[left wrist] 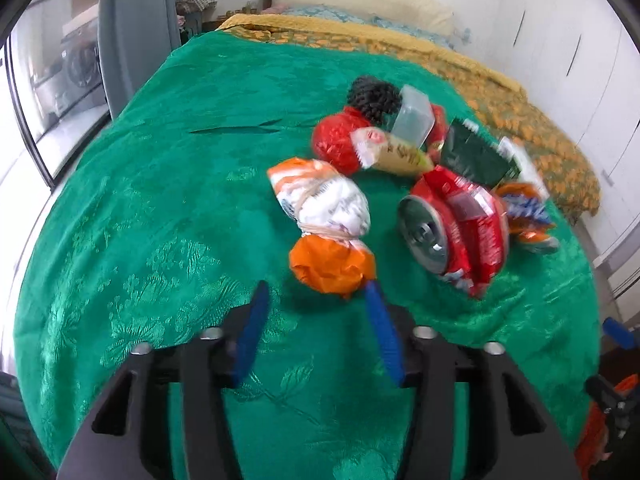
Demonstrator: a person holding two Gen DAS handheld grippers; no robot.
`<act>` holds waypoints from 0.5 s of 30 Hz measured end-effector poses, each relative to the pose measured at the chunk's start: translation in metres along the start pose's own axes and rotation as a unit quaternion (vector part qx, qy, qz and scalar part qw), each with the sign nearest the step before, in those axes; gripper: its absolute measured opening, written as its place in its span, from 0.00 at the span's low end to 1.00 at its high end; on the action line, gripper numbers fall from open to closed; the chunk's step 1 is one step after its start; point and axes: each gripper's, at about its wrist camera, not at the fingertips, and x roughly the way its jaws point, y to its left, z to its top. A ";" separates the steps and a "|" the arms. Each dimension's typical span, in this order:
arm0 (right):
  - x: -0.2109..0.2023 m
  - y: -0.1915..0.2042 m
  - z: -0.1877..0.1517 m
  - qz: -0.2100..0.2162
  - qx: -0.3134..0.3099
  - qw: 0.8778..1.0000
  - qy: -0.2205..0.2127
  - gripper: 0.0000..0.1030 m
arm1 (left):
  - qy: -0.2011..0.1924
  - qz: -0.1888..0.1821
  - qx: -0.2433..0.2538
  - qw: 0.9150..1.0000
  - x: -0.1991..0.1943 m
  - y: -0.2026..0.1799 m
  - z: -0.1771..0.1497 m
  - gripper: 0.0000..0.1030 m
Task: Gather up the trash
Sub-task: 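Lower the left tool to the orange-white wrapped snack and close on it, then carry the snack with the left tool while the right tool grasps the red Coca-Cola can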
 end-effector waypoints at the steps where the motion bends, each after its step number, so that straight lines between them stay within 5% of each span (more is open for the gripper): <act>1: 0.000 0.000 0.000 0.001 0.000 1.000 0.000 0.96 | -0.006 -0.008 -0.004 1.000 -0.002 -0.001 0.002 0.66; 8: -0.002 0.004 0.001 0.006 -0.005 1.000 0.001 0.96 | 0.003 0.001 0.014 1.000 0.026 -0.018 0.026 0.68; 11: -0.006 0.001 0.003 0.002 -0.004 1.000 -0.004 0.96 | 0.017 -0.002 0.013 1.000 0.038 -0.016 0.029 0.41; 15: -0.004 0.001 0.013 0.014 -0.002 1.000 -0.006 0.96 | 0.020 -0.013 0.015 1.000 0.029 -0.011 0.019 0.37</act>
